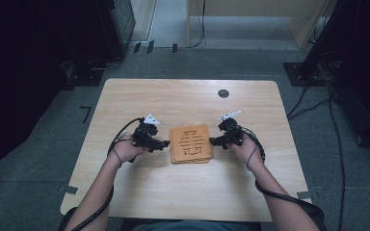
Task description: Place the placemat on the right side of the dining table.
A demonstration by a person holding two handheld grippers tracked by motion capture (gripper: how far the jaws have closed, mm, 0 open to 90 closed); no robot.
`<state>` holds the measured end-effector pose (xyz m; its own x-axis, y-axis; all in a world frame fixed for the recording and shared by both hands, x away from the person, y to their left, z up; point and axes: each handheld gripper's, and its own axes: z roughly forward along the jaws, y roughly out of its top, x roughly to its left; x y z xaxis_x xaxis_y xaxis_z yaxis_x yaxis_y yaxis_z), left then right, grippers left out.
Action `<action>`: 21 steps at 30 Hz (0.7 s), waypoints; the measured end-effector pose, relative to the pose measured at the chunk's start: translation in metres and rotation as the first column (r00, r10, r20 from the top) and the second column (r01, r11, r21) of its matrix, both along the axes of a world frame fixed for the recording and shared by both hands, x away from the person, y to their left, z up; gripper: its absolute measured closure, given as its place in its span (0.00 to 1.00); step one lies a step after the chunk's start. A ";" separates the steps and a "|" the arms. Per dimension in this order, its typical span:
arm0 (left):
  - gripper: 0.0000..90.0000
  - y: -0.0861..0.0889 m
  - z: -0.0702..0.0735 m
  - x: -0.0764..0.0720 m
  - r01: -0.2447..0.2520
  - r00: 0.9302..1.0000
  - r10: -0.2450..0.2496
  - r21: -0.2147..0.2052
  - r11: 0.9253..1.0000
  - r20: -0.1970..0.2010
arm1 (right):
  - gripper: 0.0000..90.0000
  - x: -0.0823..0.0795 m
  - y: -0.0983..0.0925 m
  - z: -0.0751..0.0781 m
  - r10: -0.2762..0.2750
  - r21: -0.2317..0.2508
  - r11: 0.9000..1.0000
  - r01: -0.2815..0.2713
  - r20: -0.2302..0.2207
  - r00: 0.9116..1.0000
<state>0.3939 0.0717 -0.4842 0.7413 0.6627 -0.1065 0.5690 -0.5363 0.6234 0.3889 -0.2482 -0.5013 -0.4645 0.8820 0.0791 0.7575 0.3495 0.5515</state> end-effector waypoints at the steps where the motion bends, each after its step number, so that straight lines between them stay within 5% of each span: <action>1: 0.24 0.000 0.000 0.000 0.000 1.000 0.000 -0.001 1.000 -0.002 | 0.20 0.000 0.000 0.000 0.000 0.000 1.000 0.000 0.000 1.000; 21: 0.24 0.000 0.000 0.000 -0.002 1.000 0.002 -0.005 1.000 -0.025 | 0.20 -0.006 0.015 0.001 0.019 -0.027 0.999 -0.018 0.018 1.000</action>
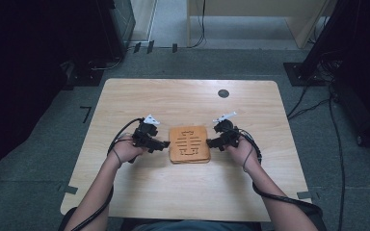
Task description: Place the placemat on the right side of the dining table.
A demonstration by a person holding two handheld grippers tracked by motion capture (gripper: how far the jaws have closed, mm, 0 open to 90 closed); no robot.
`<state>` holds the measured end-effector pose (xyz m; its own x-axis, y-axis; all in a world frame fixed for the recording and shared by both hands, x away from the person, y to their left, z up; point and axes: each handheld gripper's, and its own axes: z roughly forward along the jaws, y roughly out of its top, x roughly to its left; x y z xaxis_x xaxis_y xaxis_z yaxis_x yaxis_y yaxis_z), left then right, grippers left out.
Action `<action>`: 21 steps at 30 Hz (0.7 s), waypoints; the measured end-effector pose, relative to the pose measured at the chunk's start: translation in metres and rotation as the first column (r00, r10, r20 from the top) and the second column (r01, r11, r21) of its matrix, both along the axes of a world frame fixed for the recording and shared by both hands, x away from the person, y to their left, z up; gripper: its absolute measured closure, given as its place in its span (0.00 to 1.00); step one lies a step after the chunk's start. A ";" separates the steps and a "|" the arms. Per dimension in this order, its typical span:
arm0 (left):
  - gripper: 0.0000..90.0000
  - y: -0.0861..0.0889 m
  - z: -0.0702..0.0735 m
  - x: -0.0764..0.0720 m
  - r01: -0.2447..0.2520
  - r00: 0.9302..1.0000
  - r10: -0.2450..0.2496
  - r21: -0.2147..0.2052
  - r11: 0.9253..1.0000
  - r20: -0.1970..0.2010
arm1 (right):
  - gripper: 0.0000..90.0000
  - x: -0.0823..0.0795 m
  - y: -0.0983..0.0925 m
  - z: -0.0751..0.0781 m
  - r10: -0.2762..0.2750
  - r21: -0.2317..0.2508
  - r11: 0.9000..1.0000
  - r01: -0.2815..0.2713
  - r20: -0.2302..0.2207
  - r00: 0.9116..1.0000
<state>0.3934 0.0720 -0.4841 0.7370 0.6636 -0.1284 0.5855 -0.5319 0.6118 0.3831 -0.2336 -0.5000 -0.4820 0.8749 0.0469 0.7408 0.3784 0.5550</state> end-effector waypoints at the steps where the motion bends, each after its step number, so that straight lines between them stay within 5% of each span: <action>1: 0.24 0.000 0.001 0.000 0.006 1.000 -0.006 0.001 1.000 0.001 | 0.20 -0.001 0.001 0.000 0.007 -0.010 1.000 -0.007 0.009 1.000; 21: 0.25 -0.003 0.003 -0.002 0.016 1.000 -0.016 -0.011 1.000 -0.014 | 0.19 -0.001 0.008 0.004 0.014 -0.005 1.000 -0.013 0.021 1.000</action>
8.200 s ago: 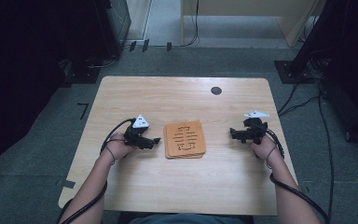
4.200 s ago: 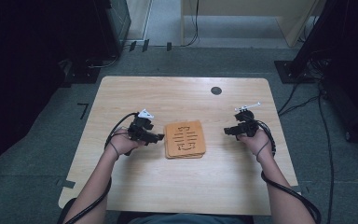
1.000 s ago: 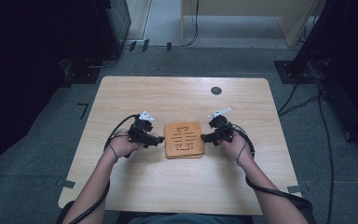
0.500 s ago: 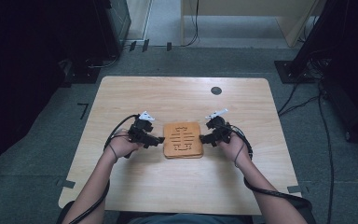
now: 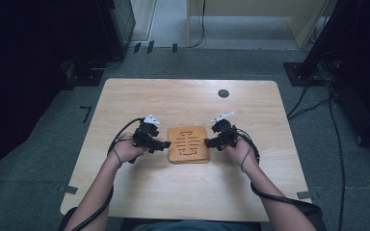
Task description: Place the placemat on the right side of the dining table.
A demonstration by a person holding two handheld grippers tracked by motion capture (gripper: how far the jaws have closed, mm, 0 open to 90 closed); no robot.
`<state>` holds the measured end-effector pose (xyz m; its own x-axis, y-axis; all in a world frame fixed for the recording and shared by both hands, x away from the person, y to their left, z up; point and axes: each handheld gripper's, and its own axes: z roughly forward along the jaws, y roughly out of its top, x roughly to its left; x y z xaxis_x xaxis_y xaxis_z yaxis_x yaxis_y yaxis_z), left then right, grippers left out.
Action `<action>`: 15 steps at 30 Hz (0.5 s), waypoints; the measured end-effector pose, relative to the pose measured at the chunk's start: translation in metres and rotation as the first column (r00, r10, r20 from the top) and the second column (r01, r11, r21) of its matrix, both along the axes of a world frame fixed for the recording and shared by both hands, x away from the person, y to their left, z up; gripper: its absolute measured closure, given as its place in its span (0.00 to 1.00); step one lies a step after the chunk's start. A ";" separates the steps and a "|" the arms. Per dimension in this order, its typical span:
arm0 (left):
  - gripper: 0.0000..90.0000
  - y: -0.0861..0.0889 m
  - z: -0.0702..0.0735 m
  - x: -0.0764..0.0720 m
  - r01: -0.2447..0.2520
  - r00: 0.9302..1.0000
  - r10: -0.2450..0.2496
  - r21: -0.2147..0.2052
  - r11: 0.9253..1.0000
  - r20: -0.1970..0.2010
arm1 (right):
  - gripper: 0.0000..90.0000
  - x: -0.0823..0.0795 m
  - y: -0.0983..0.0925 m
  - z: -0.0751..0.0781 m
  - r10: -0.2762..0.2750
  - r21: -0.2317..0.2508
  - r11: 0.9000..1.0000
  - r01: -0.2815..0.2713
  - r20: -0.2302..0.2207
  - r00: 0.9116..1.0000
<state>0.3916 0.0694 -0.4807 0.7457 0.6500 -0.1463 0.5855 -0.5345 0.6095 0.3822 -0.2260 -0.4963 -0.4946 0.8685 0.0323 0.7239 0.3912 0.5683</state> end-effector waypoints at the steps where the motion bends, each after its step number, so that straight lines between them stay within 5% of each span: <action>1: 0.25 0.000 0.000 0.000 0.000 1.000 0.000 0.000 1.000 0.000 | 0.19 0.000 0.000 0.000 0.000 0.000 1.000 0.000 0.000 1.000; 15: 0.26 -0.005 0.001 -0.003 0.026 1.000 -0.026 -0.008 1.000 -0.006 | 0.19 0.000 0.015 0.000 0.015 0.009 1.000 -0.015 0.005 1.000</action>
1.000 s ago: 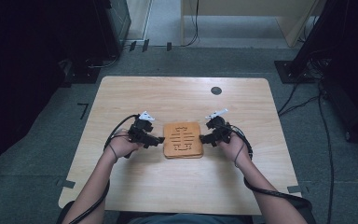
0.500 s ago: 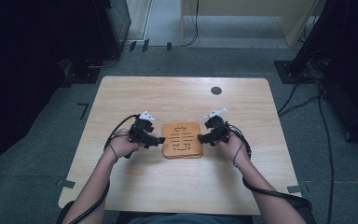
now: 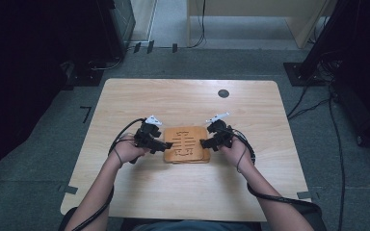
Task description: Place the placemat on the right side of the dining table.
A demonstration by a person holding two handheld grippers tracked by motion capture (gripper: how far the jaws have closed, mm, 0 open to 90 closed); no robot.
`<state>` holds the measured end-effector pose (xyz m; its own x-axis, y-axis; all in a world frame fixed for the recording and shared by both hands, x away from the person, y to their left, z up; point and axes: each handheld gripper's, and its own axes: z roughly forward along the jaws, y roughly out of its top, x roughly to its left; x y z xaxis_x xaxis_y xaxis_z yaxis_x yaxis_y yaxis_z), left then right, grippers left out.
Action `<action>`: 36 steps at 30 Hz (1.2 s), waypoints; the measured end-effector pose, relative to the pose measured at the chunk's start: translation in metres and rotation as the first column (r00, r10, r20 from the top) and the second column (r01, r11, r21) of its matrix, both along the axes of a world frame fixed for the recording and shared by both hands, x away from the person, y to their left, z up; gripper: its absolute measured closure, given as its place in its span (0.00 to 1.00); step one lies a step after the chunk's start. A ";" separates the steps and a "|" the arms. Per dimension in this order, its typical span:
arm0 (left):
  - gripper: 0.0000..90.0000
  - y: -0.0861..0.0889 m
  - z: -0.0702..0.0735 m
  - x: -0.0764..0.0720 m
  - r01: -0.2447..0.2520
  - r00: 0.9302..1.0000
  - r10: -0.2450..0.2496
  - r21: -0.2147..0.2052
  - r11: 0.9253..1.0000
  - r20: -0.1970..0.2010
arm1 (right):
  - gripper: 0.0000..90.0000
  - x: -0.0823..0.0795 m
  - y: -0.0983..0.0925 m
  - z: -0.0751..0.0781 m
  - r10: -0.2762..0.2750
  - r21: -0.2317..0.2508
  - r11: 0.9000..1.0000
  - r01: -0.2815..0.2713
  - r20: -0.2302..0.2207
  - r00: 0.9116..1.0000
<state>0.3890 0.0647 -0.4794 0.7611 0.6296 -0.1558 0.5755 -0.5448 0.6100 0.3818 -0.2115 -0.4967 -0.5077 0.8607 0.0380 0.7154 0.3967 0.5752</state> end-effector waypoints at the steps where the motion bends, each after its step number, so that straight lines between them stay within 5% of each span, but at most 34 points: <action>1: 0.26 -0.001 0.000 0.000 0.001 1.000 -0.001 0.002 1.000 0.002 | 0.19 0.000 0.002 0.000 -0.002 0.000 1.000 0.002 -0.001 1.000; 36: 0.26 -0.004 -0.007 -0.004 0.019 1.000 -0.019 0.030 0.999 -0.012 | 0.16 -0.001 0.011 0.006 -0.015 0.025 1.000 0.015 -0.021 1.000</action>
